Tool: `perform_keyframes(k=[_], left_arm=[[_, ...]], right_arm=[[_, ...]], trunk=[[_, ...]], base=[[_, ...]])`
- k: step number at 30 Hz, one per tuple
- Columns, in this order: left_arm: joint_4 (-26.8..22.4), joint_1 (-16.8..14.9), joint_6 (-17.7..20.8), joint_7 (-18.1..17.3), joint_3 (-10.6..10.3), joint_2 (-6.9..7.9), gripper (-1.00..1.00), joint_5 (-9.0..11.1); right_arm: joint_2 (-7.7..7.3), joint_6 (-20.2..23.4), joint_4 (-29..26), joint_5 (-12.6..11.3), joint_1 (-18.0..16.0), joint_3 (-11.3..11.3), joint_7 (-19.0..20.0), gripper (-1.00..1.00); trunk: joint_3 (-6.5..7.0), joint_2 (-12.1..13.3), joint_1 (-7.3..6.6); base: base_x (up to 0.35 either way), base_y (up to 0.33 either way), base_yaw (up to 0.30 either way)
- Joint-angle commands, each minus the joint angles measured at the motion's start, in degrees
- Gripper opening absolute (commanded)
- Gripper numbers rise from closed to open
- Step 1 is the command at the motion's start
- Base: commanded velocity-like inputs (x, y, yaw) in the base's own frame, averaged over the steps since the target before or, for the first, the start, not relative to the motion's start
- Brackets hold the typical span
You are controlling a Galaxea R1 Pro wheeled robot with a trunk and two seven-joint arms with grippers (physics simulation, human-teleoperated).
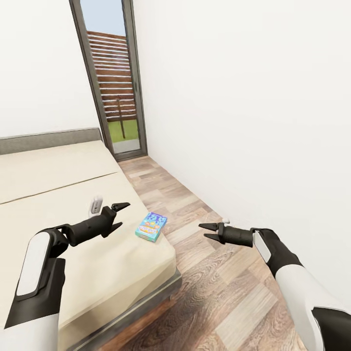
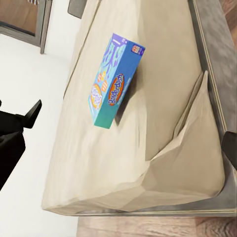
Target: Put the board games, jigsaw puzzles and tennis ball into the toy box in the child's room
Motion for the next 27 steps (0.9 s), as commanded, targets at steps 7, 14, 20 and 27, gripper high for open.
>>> perform_keyframes(k=[7, 14, 20, 27], left_arm=[[0.36, -0.02, 0.04, 0.81, 0.02, -0.09, 1.00, 0.77], [0.49, -0.01, 0.04, 0.79, 0.00, -0.07, 1.00, 1.05], [0.58, -0.01, 0.00, 0.82, -0.01, -0.07, 1.00, 1.02], [0.68, 0.00, -0.02, 0.88, 0.00, -0.07, 1.00, 0.91]], right_arm=[[-0.90, 0.28, -0.40, -1.38, -0.15, -0.16, 0.16, 1.00], [-1.45, 0.11, -0.52, -5.05, 0.01, -0.04, 0.40, 1.00], [-1.65, -0.04, -0.59, -6.27, 0.07, 0.01, 0.48, 1.00], [-1.79, -0.15, -0.61, -7.14, 0.11, 0.06, 0.74, 1.00]], trunk=[[-0.05, -0.02, -0.01], [-0.05, -0.02, -0.01], [-0.05, -0.02, -0.01], [-0.05, -0.02, -0.01]], base=[[0.000, 0.000, 0.003], [0.000, 0.000, 0.001], [0.000, 0.000, 0.000], [0.000, 0.000, 0.000]])
